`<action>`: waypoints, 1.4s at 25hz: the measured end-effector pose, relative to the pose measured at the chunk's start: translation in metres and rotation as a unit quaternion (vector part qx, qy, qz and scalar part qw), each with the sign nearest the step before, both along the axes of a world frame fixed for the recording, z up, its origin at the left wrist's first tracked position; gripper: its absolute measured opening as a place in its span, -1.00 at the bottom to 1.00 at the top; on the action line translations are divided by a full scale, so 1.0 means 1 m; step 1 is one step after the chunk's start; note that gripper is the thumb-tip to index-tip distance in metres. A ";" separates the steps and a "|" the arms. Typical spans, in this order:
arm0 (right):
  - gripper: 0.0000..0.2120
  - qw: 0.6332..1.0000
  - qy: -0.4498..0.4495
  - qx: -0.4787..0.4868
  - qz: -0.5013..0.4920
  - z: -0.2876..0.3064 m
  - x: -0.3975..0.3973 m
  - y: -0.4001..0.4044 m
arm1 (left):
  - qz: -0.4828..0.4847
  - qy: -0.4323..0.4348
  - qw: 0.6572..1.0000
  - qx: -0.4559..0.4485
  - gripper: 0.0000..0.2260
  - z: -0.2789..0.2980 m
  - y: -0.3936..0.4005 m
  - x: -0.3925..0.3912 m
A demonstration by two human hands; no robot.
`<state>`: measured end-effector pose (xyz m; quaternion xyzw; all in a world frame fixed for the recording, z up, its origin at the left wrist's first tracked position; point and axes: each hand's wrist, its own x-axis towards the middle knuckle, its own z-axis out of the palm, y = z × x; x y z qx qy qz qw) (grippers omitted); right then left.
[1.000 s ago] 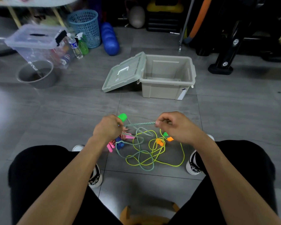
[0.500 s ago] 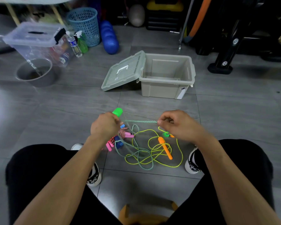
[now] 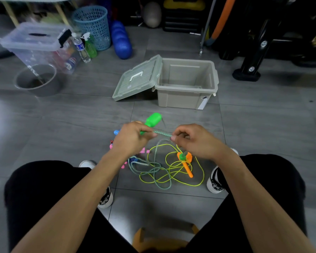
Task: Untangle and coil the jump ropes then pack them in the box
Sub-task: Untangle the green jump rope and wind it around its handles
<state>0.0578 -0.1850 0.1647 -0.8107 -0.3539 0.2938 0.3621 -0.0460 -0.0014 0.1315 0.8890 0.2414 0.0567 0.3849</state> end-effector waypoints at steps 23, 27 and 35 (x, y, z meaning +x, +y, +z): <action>-0.83 0.999 -0.047 -0.006 0.009 -0.009 0.008 -0.007 | 0.034 0.028 0.993 -0.105 -0.89 0.007 0.017 -0.009; -0.87 0.997 -0.073 0.013 0.019 -0.016 0.006 -0.003 | -0.093 -0.023 0.990 -0.101 -0.89 0.011 -0.017 0.000; -0.85 0.989 -0.144 -0.025 0.018 -0.034 0.013 -0.004 | 0.042 -0.080 0.975 -0.203 -0.86 0.026 -0.002 -0.003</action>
